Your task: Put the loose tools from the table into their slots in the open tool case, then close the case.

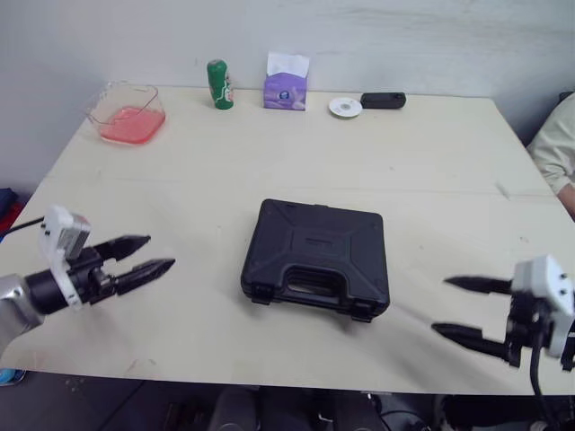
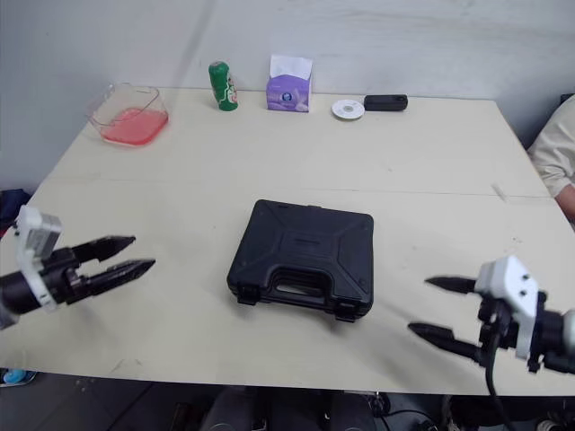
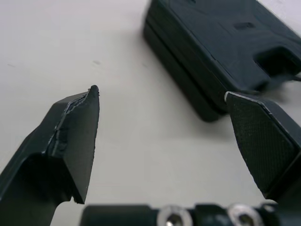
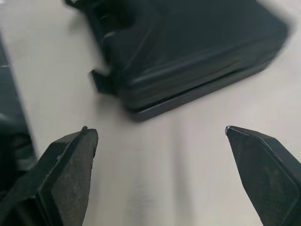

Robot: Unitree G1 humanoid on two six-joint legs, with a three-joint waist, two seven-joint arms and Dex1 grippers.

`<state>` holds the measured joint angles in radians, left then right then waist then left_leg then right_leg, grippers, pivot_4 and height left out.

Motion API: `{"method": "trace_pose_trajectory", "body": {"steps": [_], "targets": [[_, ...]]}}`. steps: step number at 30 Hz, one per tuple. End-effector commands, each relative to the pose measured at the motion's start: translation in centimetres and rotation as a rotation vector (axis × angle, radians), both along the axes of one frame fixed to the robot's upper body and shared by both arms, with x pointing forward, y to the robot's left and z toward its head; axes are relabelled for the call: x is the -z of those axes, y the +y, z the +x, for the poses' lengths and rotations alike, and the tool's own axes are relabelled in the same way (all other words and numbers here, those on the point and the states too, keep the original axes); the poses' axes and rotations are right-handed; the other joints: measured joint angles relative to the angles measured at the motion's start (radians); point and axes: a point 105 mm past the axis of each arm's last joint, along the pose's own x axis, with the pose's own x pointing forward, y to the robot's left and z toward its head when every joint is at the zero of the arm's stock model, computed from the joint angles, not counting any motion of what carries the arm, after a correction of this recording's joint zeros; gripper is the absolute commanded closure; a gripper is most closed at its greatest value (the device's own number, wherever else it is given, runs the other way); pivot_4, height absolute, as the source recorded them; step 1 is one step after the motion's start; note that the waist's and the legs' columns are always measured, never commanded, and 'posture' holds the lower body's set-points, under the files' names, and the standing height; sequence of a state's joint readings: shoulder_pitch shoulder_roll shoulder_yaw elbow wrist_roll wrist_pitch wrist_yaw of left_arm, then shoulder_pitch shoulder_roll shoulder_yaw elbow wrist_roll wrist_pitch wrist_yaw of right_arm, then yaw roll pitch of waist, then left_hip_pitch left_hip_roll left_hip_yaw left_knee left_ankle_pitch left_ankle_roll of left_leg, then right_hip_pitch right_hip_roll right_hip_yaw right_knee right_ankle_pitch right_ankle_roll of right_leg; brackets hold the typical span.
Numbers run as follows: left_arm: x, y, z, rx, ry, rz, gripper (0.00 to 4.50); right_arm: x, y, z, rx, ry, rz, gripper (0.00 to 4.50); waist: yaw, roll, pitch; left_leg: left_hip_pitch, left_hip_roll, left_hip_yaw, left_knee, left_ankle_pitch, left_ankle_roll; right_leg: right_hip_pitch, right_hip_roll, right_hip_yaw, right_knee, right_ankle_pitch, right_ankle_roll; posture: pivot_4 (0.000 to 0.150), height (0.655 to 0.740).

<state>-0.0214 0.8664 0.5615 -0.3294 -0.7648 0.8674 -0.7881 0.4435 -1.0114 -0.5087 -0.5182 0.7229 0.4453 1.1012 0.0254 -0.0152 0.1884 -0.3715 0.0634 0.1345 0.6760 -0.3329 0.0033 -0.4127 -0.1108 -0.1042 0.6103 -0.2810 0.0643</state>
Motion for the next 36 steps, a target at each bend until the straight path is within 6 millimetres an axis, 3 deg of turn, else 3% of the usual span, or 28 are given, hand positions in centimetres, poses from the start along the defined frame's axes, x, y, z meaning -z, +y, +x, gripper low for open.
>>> {"method": "trace_pose_trajectory", "body": {"steps": [1,3,6,12,13,19,24,27,36], "targets": [[-0.1,-0.6,0.9,0.019,-0.038,0.039,0.02,-0.1,1.2,-0.6,-0.044,-0.005,-0.004,0.00,-0.001,0.000,0.000,0.000,0.000,0.001,0.000,0.001,-0.001,-0.001,0.000,0.000,0.002,0.002,0.005,0.150,0.7244],[0.0,-0.7,2.6,0.004,-0.075,0.061,0.27,0.7,2.1,-1.0,-0.054,0.031,0.009,0.00,-0.001,0.000,0.000,0.000,0.001,0.003,-0.001,0.004,-0.002,-0.003,0.003,0.000,0.002,0.000,0.005,0.150,0.7244],[0.1,-0.9,5.5,-0.032,-0.102,0.077,1.28,2.1,2.8,-1.4,-0.070,0.060,-0.008,0.85,0.001,-0.001,0.000,0.001,0.001,0.006,-0.001,0.004,-0.003,-0.004,0.013,-0.002,0.003,0.000,0.005,0.150,0.7244],[-0.2,-6.4,12.1,0.075,-0.121,0.096,4.28,4.9,4.6,0.1,-0.081,0.057,-0.057,4.08,0.002,-0.006,-0.002,0.002,0.001,0.009,0.006,0.004,-0.001,-0.005,0.012,0.000,0.009,0.002,0.007,0.150,0.7244],[-0.1,-7.4,12.9,0.105,-0.123,0.106,4.50,5.1,4.9,0.4,-0.084,0.051,-0.065,4.45,0.001,-0.006,-0.002,0.001,0.001,0.010,0.007,0.005,0.000,-0.005,0.011,0.000,0.008,0.003,0.008,0.150,0.7244],[0.3,-11.8,16.5,0.205,-0.136,0.143,4.50,5.4,6.1,1.4,-0.093,0.022,-0.068,4.45,-0.002,-0.007,-0.002,-0.007,-0.001,0.014,0.008,0.005,0.000,-0.013,0.016,0.001,0.012,0.003,0.008,0.150,0.7244],[0.8,-14.6,17.5,0.307,-0.137,0.186,4.50,5.0,6.4,2.6,-0.043,-0.029,-0.055,4.45,-0.002,-0.008,-0.002,-0.015,-0.001,0.020,0.011,0.006,-0.001,-0.021,0.017,-0.001,0.012,0.003,0.008,0.150,0.7244],[1.3,-15.3,17.1,0.388,-0.125,0.220,4.50,4.7,6.1,3.4,-0.003,-0.067,-0.055,4.45,-0.003,-0.009,-0.001,-0.016,-0.001,0.019,0.015,0.006,0.000,-0.020,0.017,-0.001,0.011,0.003,0.008,0.150,0.7244],[2.6,-15.6,13.5,0.715,-0.076,0.228,4.50,3.8,3.0,4.7,0.092,-0.109,-0.107,4.45,-0.002,-0.008,-0.001,-0.019,-0.001,0.016,0.021,0.004,0.002,-0.021,0.016,-0.003,0.014,0.003,0.008,0.150,0.7244]]}}
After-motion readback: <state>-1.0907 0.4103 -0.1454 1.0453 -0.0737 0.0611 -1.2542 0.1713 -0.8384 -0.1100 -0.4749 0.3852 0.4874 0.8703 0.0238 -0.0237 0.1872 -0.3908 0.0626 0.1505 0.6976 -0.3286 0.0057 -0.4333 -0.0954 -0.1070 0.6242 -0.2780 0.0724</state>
